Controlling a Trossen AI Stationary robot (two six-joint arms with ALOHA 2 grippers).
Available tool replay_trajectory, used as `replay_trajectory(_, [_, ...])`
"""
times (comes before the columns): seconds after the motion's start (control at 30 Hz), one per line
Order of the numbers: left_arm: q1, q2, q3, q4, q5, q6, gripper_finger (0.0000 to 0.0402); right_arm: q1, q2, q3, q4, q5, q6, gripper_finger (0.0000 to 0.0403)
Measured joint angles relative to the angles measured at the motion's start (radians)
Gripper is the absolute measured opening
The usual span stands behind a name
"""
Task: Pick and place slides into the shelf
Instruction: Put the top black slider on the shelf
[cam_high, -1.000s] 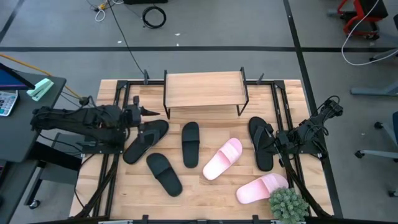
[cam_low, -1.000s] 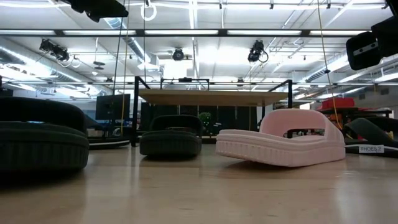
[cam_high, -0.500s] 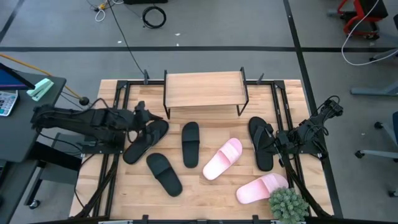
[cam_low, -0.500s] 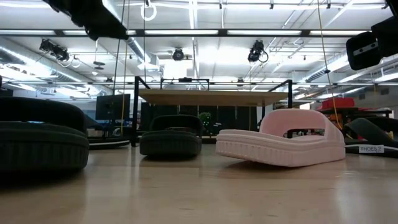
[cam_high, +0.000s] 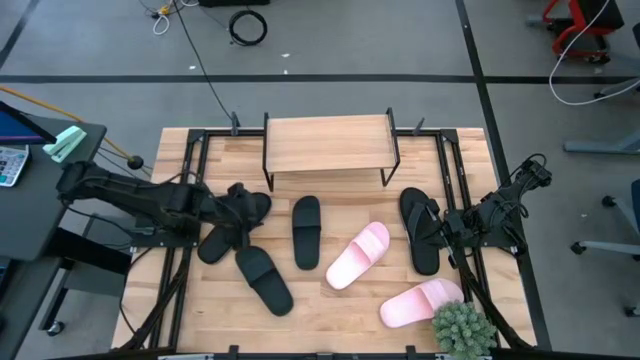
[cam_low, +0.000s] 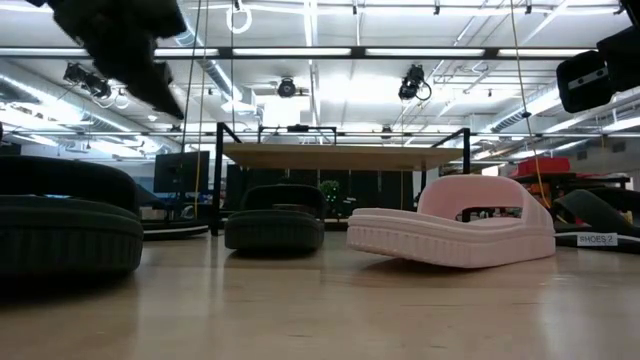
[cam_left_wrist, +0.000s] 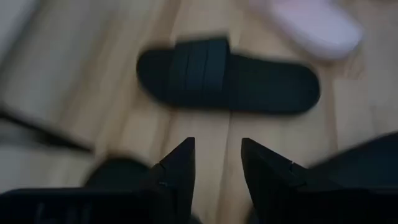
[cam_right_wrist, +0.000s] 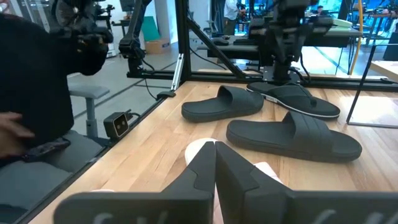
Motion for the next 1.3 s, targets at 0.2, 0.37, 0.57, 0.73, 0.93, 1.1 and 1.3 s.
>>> replay_trajectory(0.2, [-0.04,0.041,0.0,-0.193,0.0,-0.272,0.0144,0.0,0.0,0.0,0.0,0.0,0.0,0.0013])
replay_trajectory(0.37, [-0.075,0.08,0.0,-0.252,-0.001,-0.429,0.0136,0.0,0.0,0.0,0.0,0.0,0.0,0.0013])
replay_trajectory(0.57, [-0.12,0.146,0.0,-0.249,-0.001,-0.565,0.0137,0.0,0.0,0.0,0.0,0.0,-0.002,0.0013])
replay_trajectory(0.73, [-0.135,0.215,0.0,-0.241,-0.001,-0.599,0.015,0.0,0.0,0.0,0.0,0.0,-0.006,0.0013])
replay_trajectory(0.93, [-0.135,0.238,0.0,-0.138,0.002,-0.553,0.0154,0.0,0.001,0.0,0.002,0.0,0.111,0.0013])
replay_trajectory(1.1, [-0.136,0.228,0.0,0.005,0.066,-0.509,0.0143,0.0,0.001,0.0,0.008,0.058,0.11,0.0013])
replay_trajectory(1.3, [-0.179,0.228,0.0,0.155,0.148,-0.408,0.0133,-0.001,0.002,0.0,0.061,0.163,0.079,0.0013])
